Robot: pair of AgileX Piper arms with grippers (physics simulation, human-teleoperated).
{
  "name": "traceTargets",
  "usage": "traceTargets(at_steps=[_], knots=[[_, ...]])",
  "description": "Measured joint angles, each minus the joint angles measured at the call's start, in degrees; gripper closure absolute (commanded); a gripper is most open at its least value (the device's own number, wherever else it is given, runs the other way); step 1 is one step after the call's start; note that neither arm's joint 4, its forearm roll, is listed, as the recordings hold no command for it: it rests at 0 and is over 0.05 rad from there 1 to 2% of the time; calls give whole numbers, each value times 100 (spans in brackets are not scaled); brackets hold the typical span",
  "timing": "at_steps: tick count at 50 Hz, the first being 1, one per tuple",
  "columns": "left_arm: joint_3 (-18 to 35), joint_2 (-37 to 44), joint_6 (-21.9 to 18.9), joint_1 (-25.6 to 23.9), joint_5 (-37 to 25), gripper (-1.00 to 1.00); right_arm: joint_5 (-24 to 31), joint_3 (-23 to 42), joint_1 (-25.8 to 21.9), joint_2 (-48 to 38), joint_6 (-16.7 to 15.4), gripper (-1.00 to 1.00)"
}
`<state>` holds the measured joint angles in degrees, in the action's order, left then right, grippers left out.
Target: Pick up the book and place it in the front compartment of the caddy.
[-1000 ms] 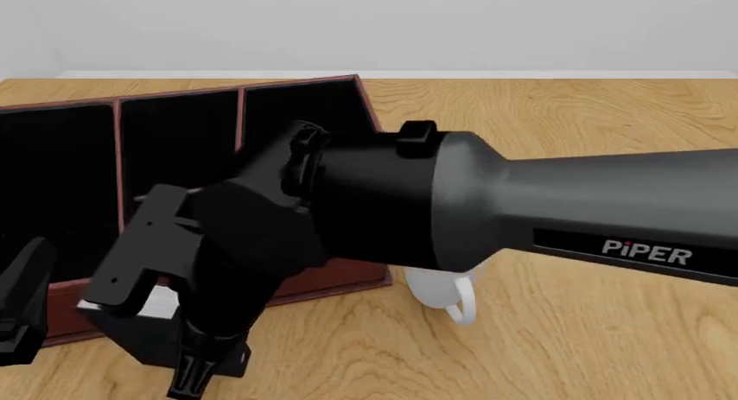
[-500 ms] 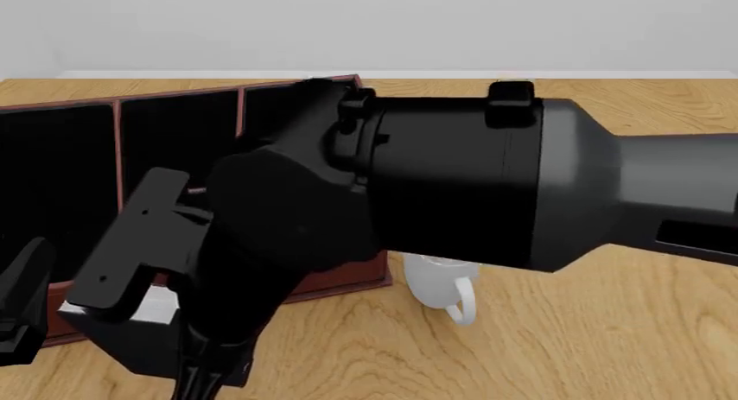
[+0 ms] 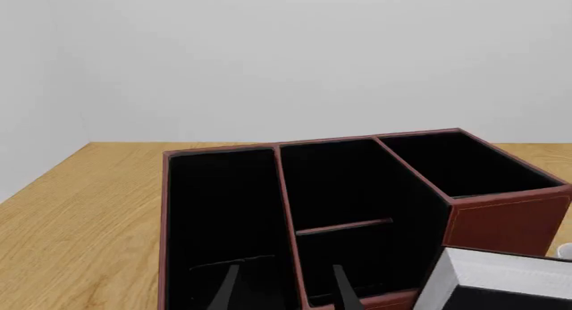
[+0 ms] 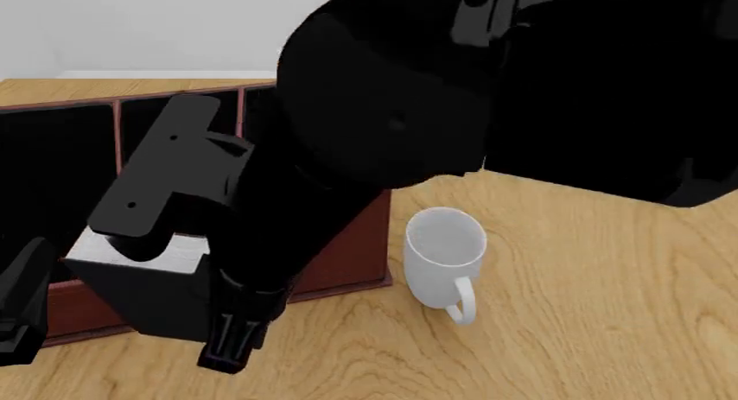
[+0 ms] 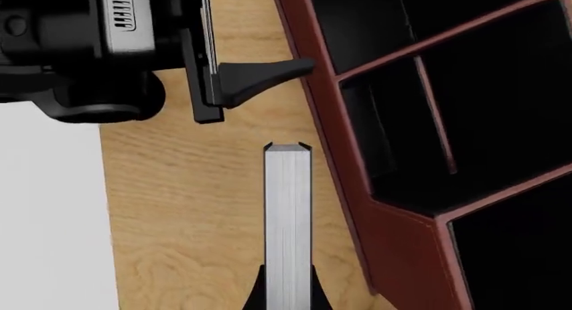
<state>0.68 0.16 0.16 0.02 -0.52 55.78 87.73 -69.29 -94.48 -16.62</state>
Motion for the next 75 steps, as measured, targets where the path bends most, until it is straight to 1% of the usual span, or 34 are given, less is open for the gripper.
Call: traceTargets(at_steps=[10, 20, 32, 41, 51, 54, 60, 66, 75], knots=[[0, 0, 0, 0, 0, -100, 262, 402, 199, 127, -315, 100], [0, 0, 0, 0, 0, -100, 548, 1020, 290, 108, -576, 100], [0, 0, -1, 0, 0, -100, 1108, 2382, 276, -226, -864, 100], [0, 0, 0, 0, 0, -100, 1300, 3025, 291, -445, -1137, 100], [0, 0, -1, 0, 0, -100, 1387, 3384, 374, -633, -1729, 100], [0, 0, -1, 0, 0, -100, 1399, 3466, 412, -682, -1955, 100], [0, 0, -1, 0, 0, -100, 1412, 3541, 316, -752, -2410, 100], [0, 0, 0, 0, 0, -100, 1412, 3648, 372, -855, -2903, 100], [0, 0, 0, 0, 0, -100, 1406, 3798, 404, -1023, -3394, 100]])
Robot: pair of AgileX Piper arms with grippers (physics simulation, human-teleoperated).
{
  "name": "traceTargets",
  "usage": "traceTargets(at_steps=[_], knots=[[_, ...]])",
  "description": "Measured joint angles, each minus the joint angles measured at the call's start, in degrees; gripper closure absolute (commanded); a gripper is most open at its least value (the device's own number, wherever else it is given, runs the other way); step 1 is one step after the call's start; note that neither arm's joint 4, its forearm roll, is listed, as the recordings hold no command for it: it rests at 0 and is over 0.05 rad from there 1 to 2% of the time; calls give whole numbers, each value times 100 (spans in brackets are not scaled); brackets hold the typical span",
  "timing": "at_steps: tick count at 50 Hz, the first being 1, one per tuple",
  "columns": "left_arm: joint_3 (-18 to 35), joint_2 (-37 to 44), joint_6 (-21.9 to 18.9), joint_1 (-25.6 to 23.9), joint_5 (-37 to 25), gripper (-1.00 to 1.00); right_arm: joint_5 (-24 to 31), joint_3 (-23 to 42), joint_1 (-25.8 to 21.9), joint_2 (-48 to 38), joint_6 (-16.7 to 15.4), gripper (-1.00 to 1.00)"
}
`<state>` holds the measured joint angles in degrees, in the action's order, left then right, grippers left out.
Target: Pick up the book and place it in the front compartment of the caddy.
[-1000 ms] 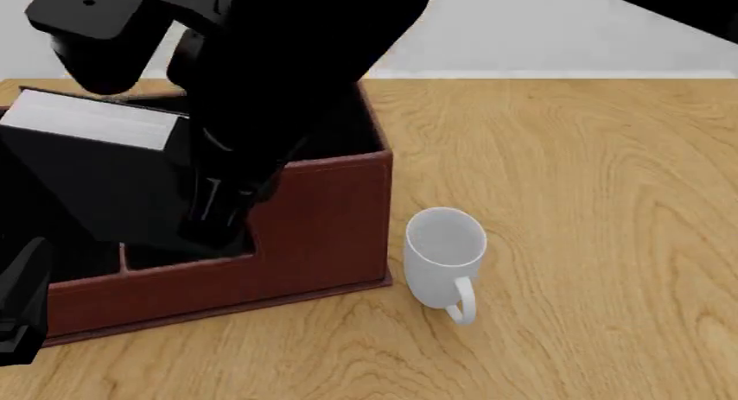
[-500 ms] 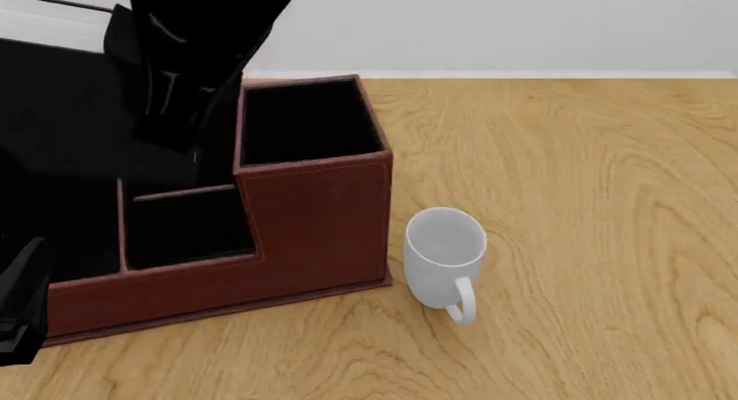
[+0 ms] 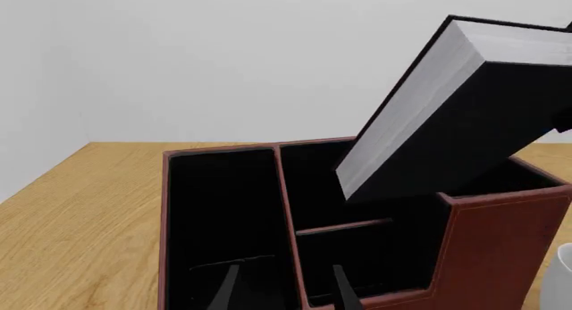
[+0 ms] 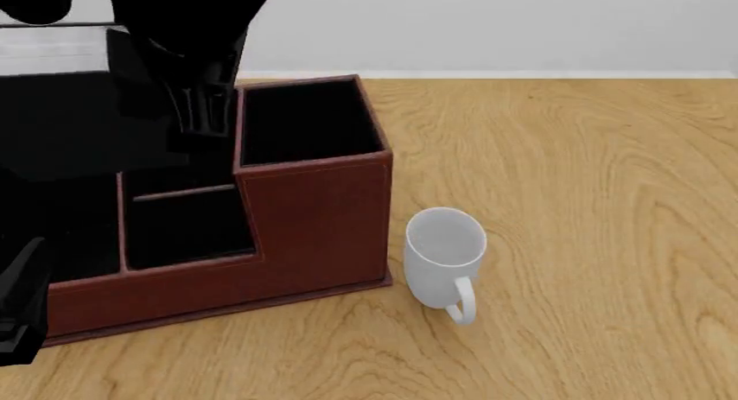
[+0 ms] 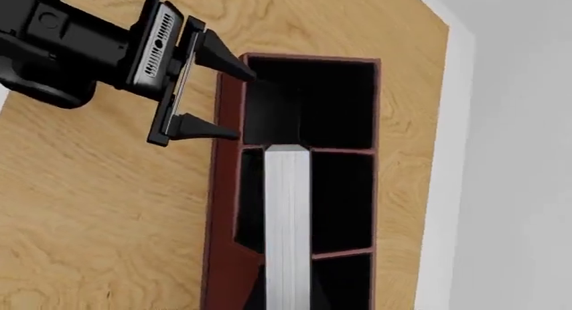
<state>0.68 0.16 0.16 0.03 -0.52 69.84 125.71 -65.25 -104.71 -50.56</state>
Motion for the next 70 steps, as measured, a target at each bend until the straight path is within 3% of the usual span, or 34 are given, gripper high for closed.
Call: traceTargets(at_steps=[10, 26, 48, 70], knots=[[0, 0, 0, 0, 0, -100, -176, -158, 276, -117, -497, 100], [0, 0, 0, 0, 0, -100, -400, -182, 669, -419, -896, 100], [0, 0, 0, 0, 0, -100, -392, 651, 734, -1149, -878, 100], [0, 0, 0, -1, 0, -100, -711, 552, 803, -1541, -691, 100]])
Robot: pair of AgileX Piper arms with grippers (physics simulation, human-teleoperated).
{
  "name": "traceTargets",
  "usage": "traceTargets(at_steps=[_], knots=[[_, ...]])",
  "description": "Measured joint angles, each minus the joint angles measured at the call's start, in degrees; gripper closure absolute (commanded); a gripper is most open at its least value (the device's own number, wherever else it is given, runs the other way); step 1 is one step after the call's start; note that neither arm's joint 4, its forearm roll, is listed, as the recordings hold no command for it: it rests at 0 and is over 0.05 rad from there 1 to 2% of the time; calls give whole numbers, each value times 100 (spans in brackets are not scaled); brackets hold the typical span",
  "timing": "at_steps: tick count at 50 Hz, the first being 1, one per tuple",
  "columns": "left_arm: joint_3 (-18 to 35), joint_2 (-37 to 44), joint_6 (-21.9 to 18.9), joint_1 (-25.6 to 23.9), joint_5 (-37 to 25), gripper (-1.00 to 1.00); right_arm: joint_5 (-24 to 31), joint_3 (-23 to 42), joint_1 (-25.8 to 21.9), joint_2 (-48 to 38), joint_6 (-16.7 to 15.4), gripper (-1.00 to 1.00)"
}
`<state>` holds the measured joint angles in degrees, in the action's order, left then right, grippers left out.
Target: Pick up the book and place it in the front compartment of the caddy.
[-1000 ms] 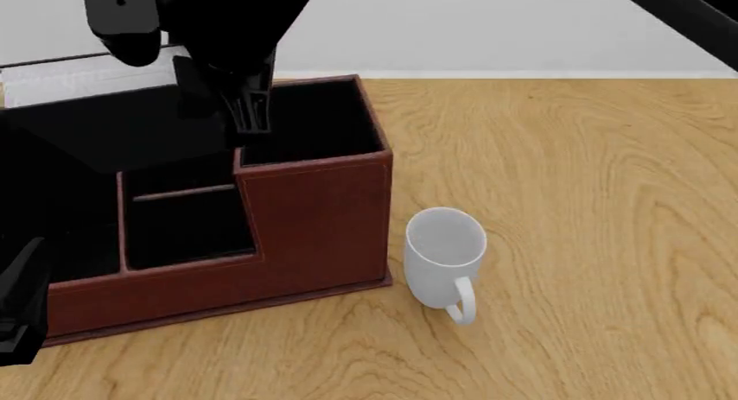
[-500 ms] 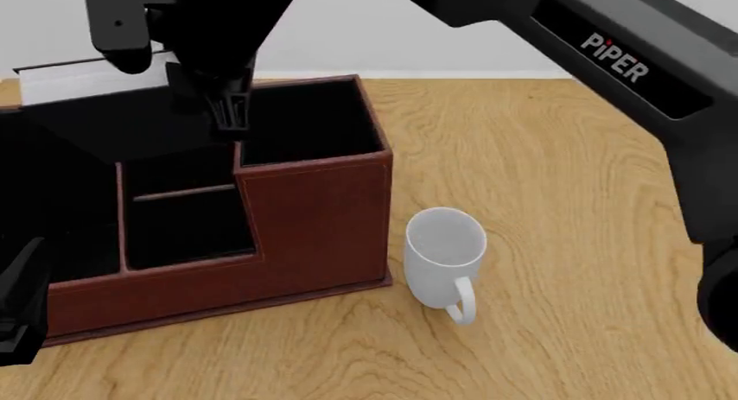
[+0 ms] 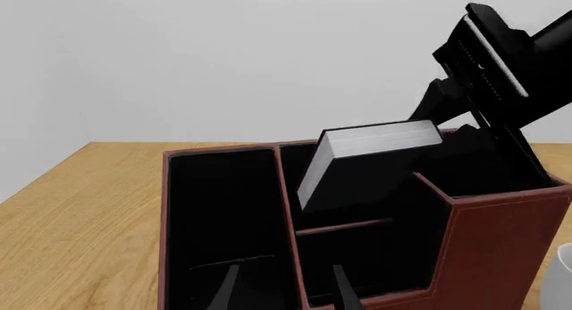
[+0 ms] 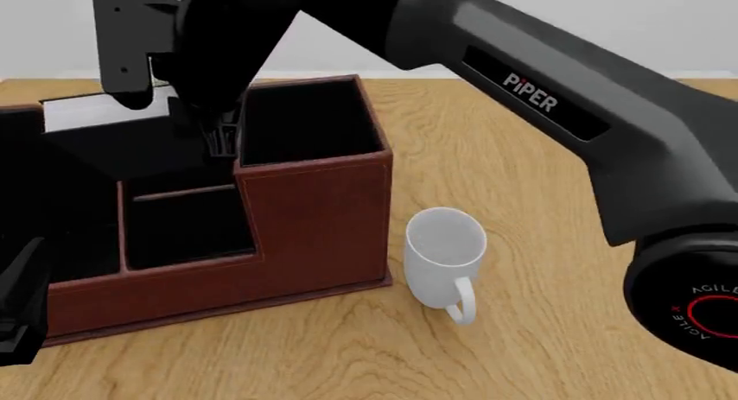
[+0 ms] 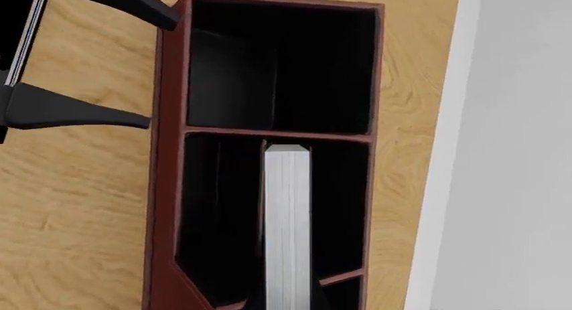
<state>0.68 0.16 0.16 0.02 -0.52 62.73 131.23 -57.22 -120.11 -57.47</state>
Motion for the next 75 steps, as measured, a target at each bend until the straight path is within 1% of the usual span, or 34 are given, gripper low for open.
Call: traceTargets(at_steps=[11, 19, 27, 36, 44, 53, 66, 75], knots=[[0, 0, 0, 0, 0, -100, -101, 26, 58, -181, 76, 100], [0, 0, 0, 0, 0, -100, -114, 196, 153, -366, 91, 100], [0, 0, 0, 0, 0, -100, -32, 565, 274, -607, 106, 100], [0, 0, 0, 0, 0, -100, 190, 1209, 337, -979, 186, 100], [0, 0, 0, 0, 0, -100, 475, 1836, 309, -1347, 348, 100], [0, 0, 0, 0, 0, -100, 661, 2196, 290, -1554, 551, 100], [0, 0, 0, 0, 0, -100, 718, 2380, 302, -1645, 799, 100], [0, 0, -1, 0, 0, -100, 716, 2231, 287, -1752, 1023, 100]])
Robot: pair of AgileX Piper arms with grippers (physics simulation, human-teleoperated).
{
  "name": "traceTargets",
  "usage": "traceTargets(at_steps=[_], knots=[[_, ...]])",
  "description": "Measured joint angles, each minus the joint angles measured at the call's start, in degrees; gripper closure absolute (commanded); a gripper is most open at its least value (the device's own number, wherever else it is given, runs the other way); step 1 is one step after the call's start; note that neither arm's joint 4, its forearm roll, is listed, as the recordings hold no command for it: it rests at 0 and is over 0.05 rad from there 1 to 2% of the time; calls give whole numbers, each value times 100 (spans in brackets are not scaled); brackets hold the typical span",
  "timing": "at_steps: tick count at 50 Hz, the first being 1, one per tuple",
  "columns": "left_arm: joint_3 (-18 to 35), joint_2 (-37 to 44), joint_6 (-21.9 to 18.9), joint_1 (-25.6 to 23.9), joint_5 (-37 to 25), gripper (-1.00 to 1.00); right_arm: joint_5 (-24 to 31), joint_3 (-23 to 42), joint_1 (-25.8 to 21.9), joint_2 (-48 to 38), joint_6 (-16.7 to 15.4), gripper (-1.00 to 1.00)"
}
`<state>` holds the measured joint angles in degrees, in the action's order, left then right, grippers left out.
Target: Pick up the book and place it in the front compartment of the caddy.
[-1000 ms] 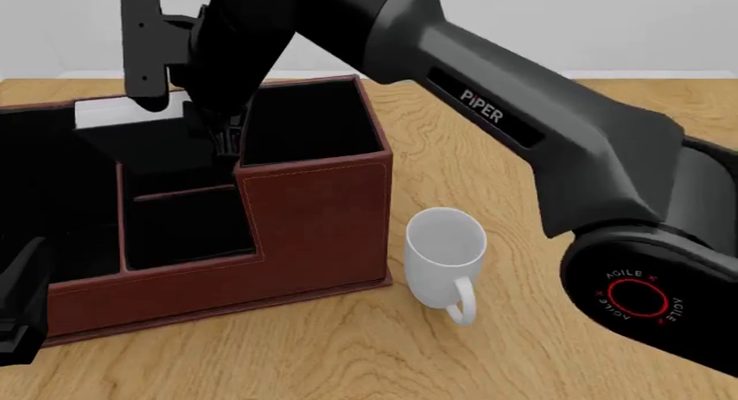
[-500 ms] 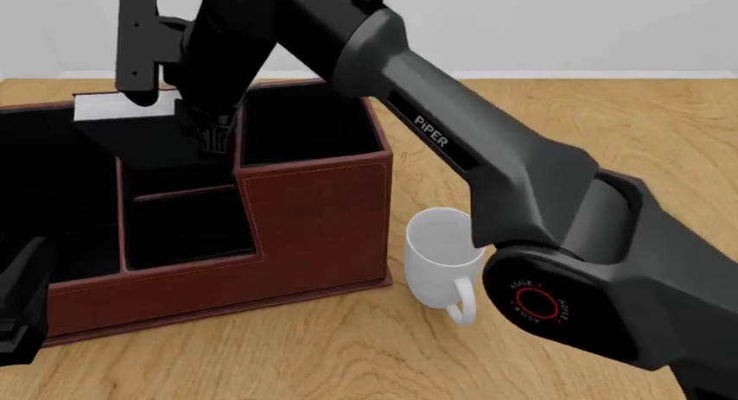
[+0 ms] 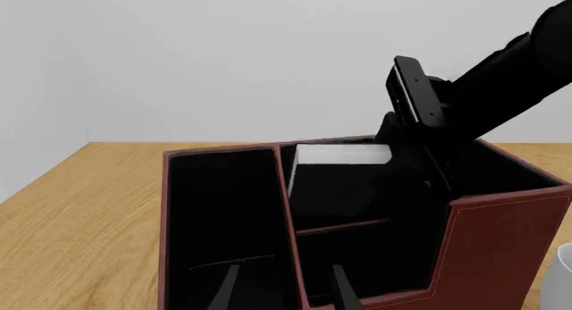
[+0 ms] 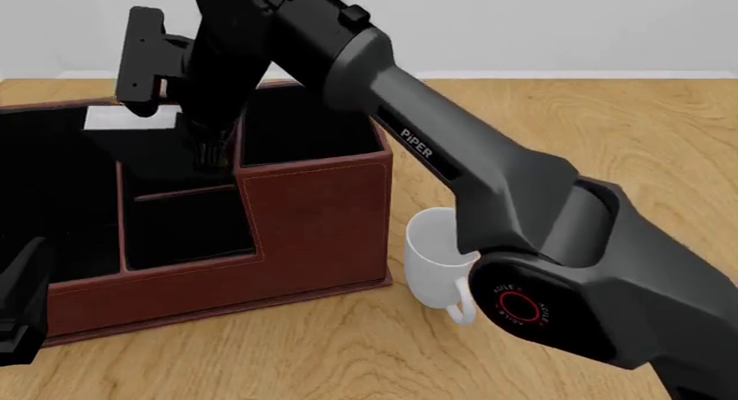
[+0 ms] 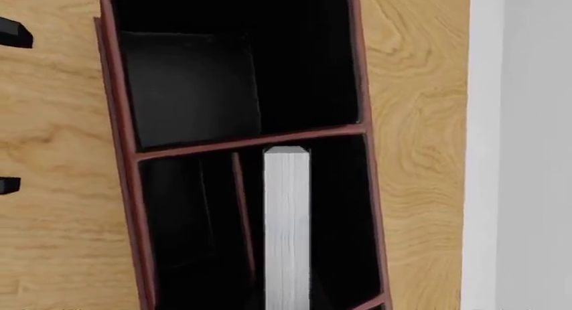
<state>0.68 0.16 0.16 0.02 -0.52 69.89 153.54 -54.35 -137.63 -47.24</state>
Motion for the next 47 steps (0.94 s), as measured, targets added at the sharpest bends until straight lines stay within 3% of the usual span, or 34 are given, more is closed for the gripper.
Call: traceTargets(at_steps=[8, 9, 36, 47], knots=[[0, 0, 1, 0, 0, -100, -3, -94, 11, -71, 114, 100], [0, 0, 0, 0, 0, -100, -3, -94, 13, -71, 121, -100], [0, 0, 0, 0, 0, -100, -124, 299, 147, -212, 214, -100], [0, 0, 1, 0, 0, -100, -53, 20, -25, 277, 252, -100]])
